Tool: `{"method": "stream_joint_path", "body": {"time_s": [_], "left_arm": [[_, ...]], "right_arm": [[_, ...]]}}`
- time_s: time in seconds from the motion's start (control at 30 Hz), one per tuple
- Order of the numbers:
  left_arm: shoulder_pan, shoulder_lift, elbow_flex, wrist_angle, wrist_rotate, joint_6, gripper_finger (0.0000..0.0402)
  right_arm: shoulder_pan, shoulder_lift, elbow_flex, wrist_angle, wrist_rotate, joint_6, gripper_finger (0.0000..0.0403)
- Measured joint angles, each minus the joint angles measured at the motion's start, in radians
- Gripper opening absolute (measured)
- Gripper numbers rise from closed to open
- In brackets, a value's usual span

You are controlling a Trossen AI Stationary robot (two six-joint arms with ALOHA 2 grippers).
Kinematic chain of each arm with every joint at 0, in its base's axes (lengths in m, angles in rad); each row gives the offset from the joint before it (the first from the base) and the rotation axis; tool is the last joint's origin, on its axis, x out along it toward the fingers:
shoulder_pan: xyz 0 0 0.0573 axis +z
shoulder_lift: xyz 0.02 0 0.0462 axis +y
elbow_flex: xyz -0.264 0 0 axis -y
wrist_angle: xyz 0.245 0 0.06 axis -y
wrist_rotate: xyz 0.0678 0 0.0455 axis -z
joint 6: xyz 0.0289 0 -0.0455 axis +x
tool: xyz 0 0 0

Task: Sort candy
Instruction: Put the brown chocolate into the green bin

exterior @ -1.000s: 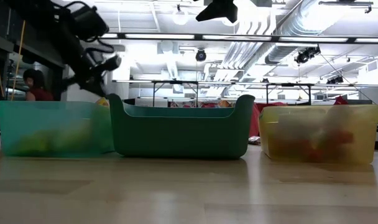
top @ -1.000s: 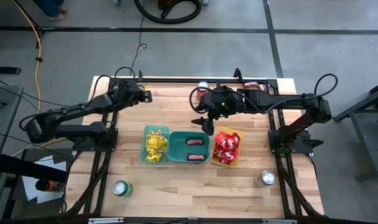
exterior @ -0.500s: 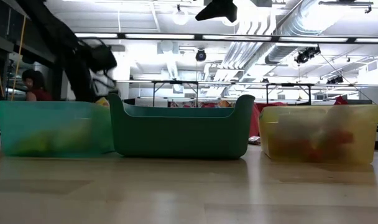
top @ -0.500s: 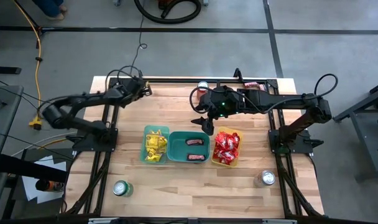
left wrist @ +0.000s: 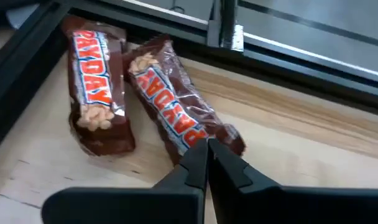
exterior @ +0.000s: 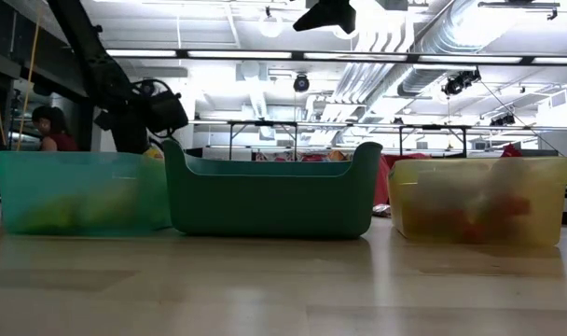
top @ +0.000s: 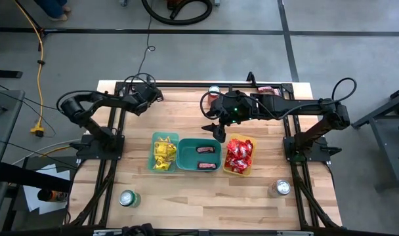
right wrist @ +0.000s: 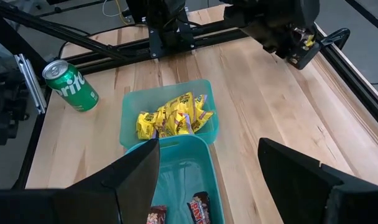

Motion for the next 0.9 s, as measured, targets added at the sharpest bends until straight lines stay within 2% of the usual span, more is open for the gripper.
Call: {"method": "stream_joint_path", "body": {"time_s": [0.13,0.43,0.6,0.73,0.9], "left_arm": [[-0.015,0.027,0.016,0.003,-0.002,0.003,0.0000],[-0.027,0.031,0.039,-0.132,0.118,0.081,0.0000],[-0.037,0.024,0.019,-0.151,0.264,-0.041,0.0000],[-0.112,0.007,0.000,-0.141,0.340,-0.060,0.0000],[-0.269,-0.050,-0.011,-0.159,0.438,-0.095,0.0000]], "right_arm": [[0.000,0.000,0.000,0.000,0.000,0.000,0.0268],[0.000,0.000,0.000,0.000,0.000,0.001,0.0268],[0.000,0.000,0.000,0.000,0.000,0.027,0.0268],[0.000,0.000,0.000,0.000,0.000,0.029,0.0268],[0.000,0.000,0.000,0.000,0.000,0.030,0.0268]]}}
